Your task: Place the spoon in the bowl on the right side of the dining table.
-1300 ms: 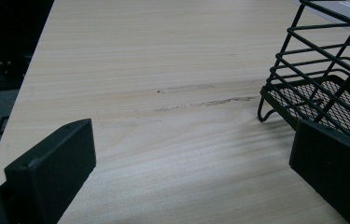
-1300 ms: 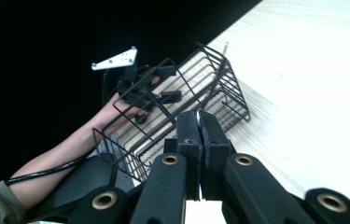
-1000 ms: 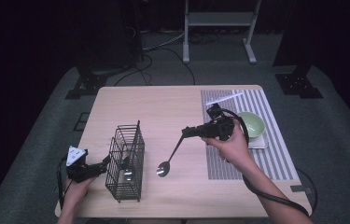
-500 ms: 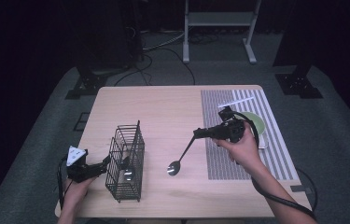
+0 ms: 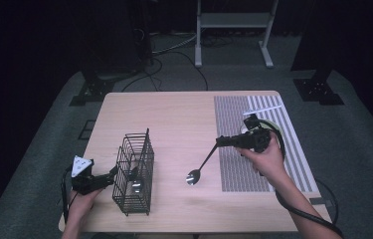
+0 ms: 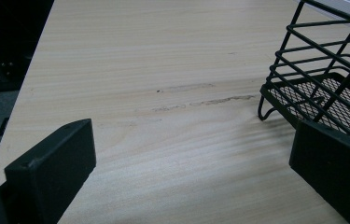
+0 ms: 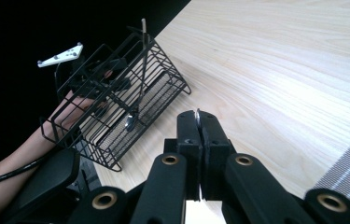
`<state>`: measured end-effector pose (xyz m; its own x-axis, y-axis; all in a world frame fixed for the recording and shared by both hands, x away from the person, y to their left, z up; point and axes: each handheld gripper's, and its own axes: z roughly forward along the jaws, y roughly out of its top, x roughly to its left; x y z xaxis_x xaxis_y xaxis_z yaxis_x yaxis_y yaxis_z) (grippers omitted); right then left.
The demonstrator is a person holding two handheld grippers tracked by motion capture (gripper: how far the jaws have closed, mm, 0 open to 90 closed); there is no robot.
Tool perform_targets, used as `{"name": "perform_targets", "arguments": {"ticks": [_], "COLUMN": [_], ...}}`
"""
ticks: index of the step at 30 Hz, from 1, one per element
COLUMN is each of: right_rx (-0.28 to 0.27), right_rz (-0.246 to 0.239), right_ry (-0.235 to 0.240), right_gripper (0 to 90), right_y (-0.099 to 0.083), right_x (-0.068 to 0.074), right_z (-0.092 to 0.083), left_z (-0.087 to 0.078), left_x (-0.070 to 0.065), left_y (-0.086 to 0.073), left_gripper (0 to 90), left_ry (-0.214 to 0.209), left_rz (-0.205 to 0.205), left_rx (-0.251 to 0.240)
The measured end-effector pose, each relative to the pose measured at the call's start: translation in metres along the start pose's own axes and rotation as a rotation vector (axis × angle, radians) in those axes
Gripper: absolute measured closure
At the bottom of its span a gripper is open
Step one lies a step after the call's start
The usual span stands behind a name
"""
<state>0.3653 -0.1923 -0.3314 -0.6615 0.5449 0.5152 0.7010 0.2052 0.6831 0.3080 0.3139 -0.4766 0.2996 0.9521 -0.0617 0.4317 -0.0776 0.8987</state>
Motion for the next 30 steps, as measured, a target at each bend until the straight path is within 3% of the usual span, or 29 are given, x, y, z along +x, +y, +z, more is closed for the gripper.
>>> {"name": "perform_targets", "arguments": {"ticks": [15,30], "right_rx": [-0.050,-0.070], "right_rz": [0.072,0.099], "right_ry": [-0.044,-0.073], "right_gripper": [88.5,88.4], "right_y": [-0.011,-0.016], "right_x": [-0.029,-0.041], "right_z": [-0.024,-0.036], "left_z": [0.000,0.000], "left_x": [0.000,0.000], "left_y": [0.000,0.000], "left_gripper": [0.0,0.0], "left_ry": [0.000,0.001], "left_rz": [0.005,0.008], "left_rx": [0.001,0.003]}}
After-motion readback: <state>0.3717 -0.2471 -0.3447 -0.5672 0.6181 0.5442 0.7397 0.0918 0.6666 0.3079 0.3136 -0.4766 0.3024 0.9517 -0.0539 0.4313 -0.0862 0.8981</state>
